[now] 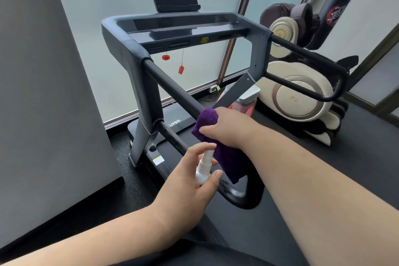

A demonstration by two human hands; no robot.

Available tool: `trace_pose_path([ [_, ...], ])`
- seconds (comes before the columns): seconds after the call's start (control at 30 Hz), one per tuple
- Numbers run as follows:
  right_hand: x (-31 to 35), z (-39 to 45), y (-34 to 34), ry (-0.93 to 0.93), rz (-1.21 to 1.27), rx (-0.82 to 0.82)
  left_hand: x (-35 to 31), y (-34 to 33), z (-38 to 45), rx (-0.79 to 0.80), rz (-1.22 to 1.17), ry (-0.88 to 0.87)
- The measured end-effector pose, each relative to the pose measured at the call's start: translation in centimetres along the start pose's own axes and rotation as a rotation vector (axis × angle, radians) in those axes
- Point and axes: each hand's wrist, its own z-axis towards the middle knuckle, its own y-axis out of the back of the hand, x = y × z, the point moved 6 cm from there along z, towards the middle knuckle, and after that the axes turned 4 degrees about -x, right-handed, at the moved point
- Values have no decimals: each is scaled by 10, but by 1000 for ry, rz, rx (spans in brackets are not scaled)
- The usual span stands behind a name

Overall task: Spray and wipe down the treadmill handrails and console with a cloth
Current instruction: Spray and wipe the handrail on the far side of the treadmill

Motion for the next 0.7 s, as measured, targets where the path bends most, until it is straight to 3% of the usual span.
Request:
trace_pose_path([
  [0.33, -52, -59, -8, -42, 215, -92, -19, -27, -56, -2, 15, 27],
  [0.57, -81, -95, -33, 27, 507, -459, -13, -32, -83, -66, 62, 85],
  [0.7, -101, -110, -59, 38, 669, -563, -11, -36, -96, -59, 90, 98],
])
